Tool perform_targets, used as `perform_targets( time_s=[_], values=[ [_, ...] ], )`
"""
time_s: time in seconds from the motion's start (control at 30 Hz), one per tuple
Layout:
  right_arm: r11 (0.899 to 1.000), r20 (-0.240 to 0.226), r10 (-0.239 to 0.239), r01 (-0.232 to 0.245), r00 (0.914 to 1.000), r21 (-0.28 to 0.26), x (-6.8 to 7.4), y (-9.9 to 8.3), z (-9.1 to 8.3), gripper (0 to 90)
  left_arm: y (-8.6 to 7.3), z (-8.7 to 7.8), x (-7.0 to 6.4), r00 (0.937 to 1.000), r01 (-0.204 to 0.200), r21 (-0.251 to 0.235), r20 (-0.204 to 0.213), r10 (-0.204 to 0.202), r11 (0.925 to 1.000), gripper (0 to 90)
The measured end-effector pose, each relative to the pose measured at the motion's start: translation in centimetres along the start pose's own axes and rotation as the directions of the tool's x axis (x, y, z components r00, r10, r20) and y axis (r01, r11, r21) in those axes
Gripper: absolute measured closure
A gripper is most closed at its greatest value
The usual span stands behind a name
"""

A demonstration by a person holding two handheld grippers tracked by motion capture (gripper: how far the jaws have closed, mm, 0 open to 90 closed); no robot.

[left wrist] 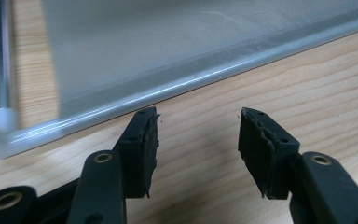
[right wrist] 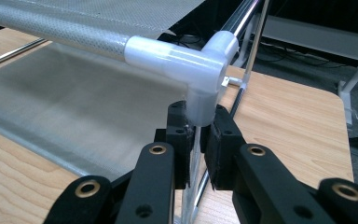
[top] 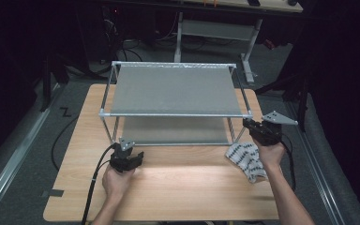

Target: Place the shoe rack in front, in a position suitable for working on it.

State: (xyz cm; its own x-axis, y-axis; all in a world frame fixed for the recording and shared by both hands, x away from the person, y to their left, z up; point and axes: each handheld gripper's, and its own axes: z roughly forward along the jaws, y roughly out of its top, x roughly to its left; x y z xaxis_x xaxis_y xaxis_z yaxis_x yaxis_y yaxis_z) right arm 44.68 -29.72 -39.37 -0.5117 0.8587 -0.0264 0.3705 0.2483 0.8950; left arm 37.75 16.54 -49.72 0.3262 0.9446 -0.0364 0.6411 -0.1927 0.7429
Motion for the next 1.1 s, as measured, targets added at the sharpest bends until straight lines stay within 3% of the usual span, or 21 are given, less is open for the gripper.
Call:
perform_targets(
  time_s=[0.2, 0.3, 0.37, 0.57, 0.87, 1.1],
  values=[
    [1.000, -0.005, -0.002, 0.002, 1.0000, -0.001, 0.2, -0.1, -0.1, 81.3, 0.9, 1.0, -0.6, 1.0000, -0.006, 0.006, -0.002, 0.006, 1.0000, 45.6],
    [1.000, -0.009, -0.004, 0.004, 0.9999, -0.002, 0.2, -0.1, -0.2, 81.3, 1.3, 1.5, -0.4, 0.9999, 0.010, -0.004, -0.009, -0.010, 0.9999, 44.7],
    [1.000, -0.016, -0.006, 0.006, 0.9999, 0.002, 0.2, -0.1, -0.3, 81.3, 1.4, 1.9, -0.2, 0.9999, 0.004, 0.022, -0.013, -0.003, 0.9998, 44.6],
    [1.000, -0.029, -0.013, 0.013, 0.9995, 0.000, 0.5, -0.1, -0.3, 81.3, 2.2, 2.2, -0.1, 0.9999, 0.002, 0.013, -0.016, -0.002, 0.9999, 44.8],
    [0.999, -0.068, -0.035, 0.035, 0.9971, 0.002, 1.7, 0.1, 0.0, 81.4, 3.0, 3.3, 0.4, 0.9988, 0.014, 0.044, -0.047, -0.012, 0.9989, 43.1],
    [0.998, -0.103, -0.056, 0.057, 0.9931, -0.001, 2.8, 0.0, -0.1, 81.4, 3.3, 3.7, 0.4, 0.9990, 0.021, 0.050, -0.039, -0.019, 0.9985, 43.3]
  ],
)
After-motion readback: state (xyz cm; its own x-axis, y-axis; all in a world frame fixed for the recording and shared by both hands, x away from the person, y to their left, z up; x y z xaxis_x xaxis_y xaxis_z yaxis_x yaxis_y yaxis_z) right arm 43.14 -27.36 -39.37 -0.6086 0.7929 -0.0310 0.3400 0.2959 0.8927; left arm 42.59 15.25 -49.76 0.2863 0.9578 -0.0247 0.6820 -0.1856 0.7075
